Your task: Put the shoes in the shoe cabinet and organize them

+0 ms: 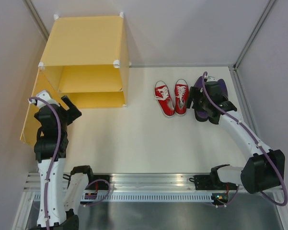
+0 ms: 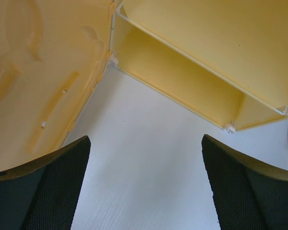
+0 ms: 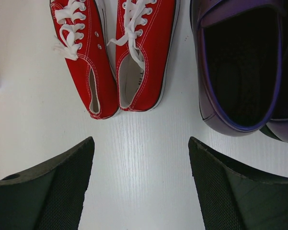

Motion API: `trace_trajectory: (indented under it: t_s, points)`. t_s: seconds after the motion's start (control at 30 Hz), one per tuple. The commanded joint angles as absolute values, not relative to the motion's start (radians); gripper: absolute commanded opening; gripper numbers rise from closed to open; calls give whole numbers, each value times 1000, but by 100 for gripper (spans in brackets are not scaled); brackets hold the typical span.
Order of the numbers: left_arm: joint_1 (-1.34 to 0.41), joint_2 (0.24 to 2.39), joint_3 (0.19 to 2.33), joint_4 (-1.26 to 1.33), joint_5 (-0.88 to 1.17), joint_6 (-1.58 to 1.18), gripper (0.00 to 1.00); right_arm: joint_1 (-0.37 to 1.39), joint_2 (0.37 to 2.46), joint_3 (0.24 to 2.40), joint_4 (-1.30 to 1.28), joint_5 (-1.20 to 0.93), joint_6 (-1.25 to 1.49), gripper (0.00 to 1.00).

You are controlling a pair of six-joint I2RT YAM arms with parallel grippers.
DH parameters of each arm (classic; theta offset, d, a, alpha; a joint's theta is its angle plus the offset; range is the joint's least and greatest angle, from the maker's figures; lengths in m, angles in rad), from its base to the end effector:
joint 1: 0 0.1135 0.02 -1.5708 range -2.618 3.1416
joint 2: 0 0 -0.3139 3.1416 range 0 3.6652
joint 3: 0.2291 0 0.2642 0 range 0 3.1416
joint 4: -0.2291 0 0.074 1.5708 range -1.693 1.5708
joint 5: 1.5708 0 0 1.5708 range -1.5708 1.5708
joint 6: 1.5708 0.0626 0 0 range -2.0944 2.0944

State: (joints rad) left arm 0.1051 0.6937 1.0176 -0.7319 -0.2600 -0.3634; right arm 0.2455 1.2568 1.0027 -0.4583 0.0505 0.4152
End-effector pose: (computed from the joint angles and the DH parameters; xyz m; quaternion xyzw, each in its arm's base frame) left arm 0.1245 0.0293 0.3996 -0.2616 0.7895 0.0373 0.5540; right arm 0.2825 0.0675 0.3162 0.0875 0.9048 0.1132 0.4010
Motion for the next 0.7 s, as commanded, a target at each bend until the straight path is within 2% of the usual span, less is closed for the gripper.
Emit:
trace_trajectory:
  t_s: [0.0,0.4,0.47,0.67]
  points:
    - [103,673,985,-664,-327,-345,100,249,1301,1066,-402,81,437,83]
    - [31,635,871,-598,-465,-342,100,250,1454,1101,-380,97,433,71]
    - [22,629,870,-600,-494,-345,100,252,1483,1108,-377,91,442,66]
    - [12,614,873,-635,-672,-379,100,307,1555,1150,-367,92,442,64]
